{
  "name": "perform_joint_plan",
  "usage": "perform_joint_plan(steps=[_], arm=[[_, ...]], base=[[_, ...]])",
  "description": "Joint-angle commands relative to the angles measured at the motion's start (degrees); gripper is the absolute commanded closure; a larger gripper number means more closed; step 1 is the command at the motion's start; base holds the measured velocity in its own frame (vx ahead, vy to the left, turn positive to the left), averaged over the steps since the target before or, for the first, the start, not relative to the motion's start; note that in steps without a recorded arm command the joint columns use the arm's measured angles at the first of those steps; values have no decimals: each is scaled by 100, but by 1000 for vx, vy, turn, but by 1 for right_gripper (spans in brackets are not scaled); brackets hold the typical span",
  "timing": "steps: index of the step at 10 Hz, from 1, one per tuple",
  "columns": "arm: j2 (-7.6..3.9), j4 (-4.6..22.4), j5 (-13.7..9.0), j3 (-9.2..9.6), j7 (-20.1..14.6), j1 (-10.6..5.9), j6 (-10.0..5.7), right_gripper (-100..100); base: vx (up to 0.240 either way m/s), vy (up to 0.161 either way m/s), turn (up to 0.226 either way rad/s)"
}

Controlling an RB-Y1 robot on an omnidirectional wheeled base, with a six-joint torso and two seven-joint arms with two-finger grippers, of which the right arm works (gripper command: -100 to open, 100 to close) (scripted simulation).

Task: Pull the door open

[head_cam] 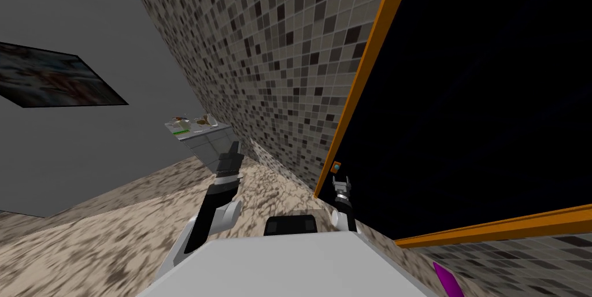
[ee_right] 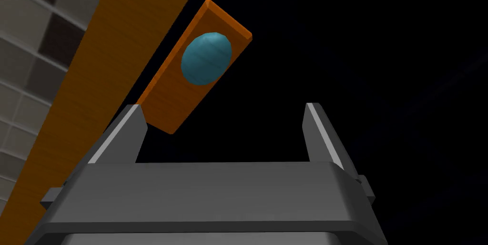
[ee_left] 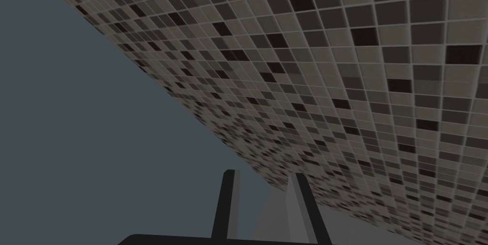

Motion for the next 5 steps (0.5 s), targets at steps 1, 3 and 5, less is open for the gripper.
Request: perform_joint_plan(steps=[1,3,5], arm=[[12,1,-52,5,-169,-11,11,-100],[58,-20,-251,23,-550,-39,56,-100],[79,-29,-339,31,-847,-52,76,-100]], base=[[-45,-8,45],[-57,-12,89],[-47,-9,51]])
